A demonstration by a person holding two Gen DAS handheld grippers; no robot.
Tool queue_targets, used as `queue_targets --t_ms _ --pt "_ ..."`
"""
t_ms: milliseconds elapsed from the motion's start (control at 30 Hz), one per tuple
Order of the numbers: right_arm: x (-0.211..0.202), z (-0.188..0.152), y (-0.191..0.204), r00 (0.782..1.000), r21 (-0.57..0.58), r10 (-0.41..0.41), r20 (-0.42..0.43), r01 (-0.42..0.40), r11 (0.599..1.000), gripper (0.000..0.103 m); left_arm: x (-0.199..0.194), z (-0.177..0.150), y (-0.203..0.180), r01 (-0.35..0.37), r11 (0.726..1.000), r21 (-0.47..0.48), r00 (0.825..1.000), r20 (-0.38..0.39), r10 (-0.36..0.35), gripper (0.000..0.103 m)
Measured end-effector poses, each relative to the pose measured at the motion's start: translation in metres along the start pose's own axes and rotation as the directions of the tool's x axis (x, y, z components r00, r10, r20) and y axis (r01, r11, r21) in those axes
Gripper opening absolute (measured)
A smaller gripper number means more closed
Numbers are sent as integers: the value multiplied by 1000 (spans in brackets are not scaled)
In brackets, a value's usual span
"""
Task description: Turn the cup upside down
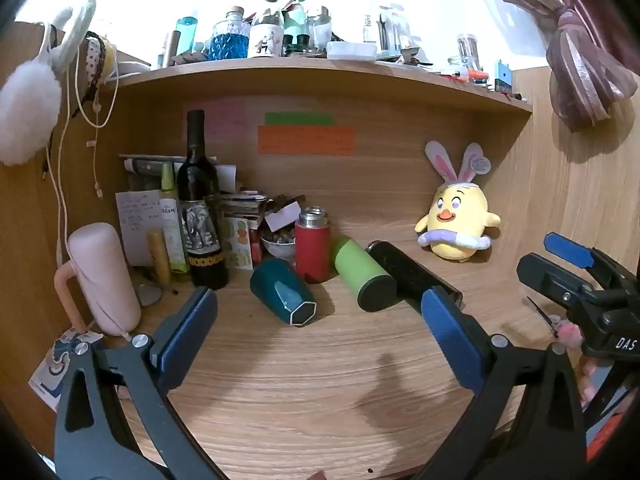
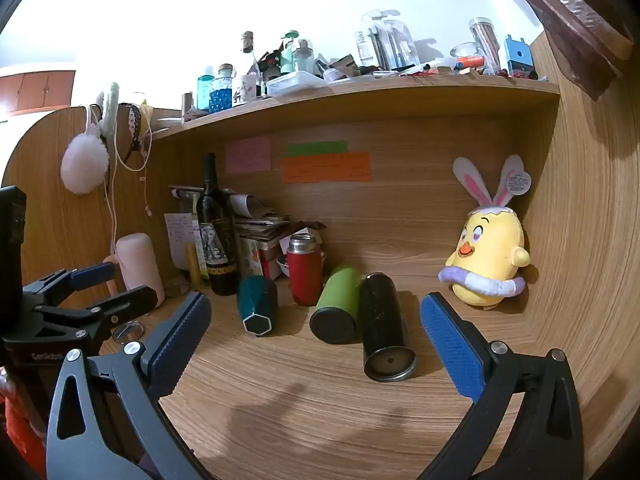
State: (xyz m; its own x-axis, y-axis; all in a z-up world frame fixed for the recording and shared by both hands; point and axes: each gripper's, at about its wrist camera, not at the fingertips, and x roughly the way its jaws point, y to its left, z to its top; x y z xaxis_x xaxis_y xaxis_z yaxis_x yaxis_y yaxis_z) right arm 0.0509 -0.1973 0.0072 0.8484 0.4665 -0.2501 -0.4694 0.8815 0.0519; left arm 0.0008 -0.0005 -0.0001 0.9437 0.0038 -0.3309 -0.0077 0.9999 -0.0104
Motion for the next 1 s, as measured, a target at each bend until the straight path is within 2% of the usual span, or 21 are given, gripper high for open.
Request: queue_targets --t_ms 133,500,1000 --pt "0 -1 0 1000 7 2 -7 -2 1000 103 1 -1 -7 -8 1000 15 1000 3 8 103" --pt "-1 -1 1 1000 5 7 -5 -7 1000 103 -10 0 -3 25 1000 -4 998 52 -25 103" --pt "-1 -1 2 1000 4 7 -3 -7 1000 103 -14 2 -6 22 1000 1 998 59 -22 103"
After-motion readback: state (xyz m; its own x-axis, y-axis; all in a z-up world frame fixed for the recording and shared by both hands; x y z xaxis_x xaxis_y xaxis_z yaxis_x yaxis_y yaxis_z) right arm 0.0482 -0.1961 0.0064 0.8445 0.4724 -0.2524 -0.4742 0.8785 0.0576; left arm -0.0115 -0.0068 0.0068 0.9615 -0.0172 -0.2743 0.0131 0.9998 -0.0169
